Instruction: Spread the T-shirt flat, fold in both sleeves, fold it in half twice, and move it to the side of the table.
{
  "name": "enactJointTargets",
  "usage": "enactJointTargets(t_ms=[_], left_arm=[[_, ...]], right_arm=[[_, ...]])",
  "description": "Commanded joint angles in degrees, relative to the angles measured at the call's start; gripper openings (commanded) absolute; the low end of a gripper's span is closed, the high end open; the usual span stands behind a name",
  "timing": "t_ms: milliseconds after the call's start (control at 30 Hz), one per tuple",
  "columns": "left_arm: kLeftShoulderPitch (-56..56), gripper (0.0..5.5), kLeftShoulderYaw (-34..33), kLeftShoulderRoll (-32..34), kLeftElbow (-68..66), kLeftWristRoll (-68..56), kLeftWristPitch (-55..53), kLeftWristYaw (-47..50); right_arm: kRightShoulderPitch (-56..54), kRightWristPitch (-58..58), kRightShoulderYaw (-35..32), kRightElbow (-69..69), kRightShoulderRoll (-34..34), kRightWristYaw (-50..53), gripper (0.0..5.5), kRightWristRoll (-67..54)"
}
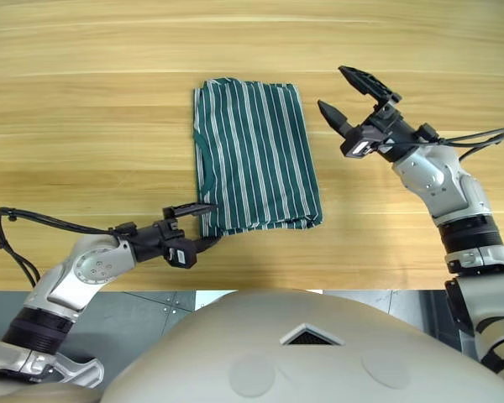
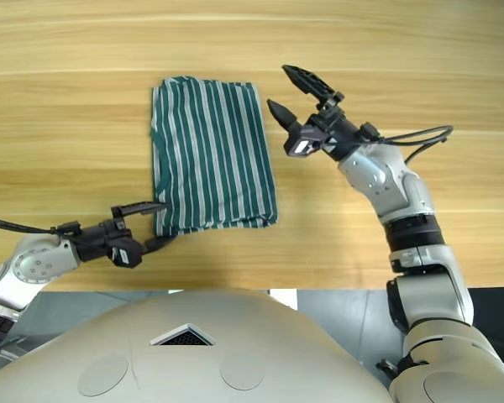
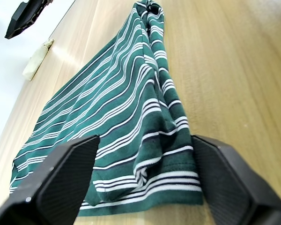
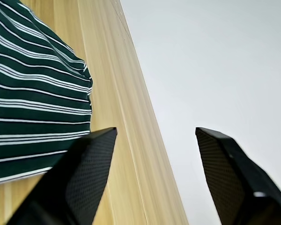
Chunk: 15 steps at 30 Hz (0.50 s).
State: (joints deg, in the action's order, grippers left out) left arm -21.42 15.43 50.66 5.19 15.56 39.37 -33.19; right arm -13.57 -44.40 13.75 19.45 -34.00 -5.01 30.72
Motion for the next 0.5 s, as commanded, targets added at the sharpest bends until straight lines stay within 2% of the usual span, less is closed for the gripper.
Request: enactJointTargets(t_ms=[33,100,500], left_arm=[[-0.68,3.61,1.31,1.11,-4.45,3.88,-1.91,-1.78],[-1.05,3.61,1.87,1.08,-4.27,3.46,-1.1,-2.16],[0.01,1.54,2.7,1.92,-6.9,3.4,-0.85,-2.51]], right_arm=[[0.22,0.26,0.08,0.32,0.6,0.51,3.1,0.36],[0.24,0.25,-0.17,0.28,0.46,0.56,3.1,0.3],[0.93,0.34,-0.02,0.33,0.79,1.26,3.1,0.34]])
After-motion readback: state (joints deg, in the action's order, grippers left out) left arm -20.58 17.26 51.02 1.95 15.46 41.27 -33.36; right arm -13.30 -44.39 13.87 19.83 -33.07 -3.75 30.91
